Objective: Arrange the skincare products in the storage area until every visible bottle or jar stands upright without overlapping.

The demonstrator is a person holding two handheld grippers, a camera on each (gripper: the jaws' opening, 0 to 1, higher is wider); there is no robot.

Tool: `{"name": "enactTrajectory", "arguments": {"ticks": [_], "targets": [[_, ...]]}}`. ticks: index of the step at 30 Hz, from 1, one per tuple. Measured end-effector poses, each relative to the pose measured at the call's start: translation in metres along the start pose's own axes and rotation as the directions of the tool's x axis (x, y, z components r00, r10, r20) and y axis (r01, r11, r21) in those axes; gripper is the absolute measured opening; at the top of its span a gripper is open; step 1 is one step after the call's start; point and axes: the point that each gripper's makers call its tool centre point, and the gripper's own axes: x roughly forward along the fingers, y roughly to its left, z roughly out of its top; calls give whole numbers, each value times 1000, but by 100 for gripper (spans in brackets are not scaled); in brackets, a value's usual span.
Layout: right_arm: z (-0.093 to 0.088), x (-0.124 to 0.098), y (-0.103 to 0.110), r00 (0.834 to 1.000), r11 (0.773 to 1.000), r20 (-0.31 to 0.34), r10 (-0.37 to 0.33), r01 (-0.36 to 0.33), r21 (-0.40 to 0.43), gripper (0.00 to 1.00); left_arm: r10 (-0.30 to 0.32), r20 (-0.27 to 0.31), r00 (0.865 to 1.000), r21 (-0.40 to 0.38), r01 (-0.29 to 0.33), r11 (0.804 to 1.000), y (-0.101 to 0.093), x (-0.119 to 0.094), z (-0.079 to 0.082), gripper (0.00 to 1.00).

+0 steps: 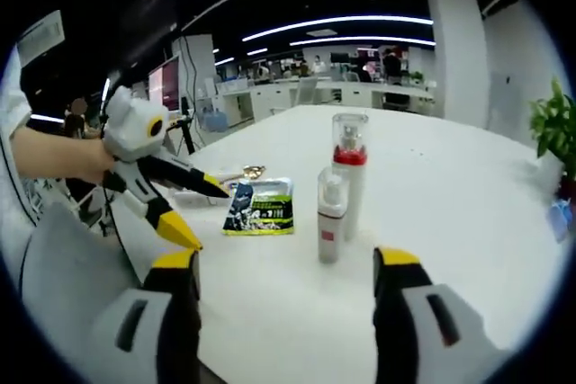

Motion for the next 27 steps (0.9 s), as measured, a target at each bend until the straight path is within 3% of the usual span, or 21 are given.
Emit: {"name": "enactTrajectory", "arguments": {"ticks": [11, 19, 27], "targets": [[-2, -17, 12, 998, 999, 5, 55, -55, -3, 90, 59, 48, 997, -94, -54, 994, -9, -39, -7, 81], [0, -29, 14, 998, 998, 7, 62, -62, 3, 91, 137, 100, 986, -183, -117, 976, -4, -65, -13, 91], [0, -39, 10, 999, 999, 21, 47, -48, 18, 94, 192, 86, 978, -224, -168, 960, -6, -82, -31, 97]]}}
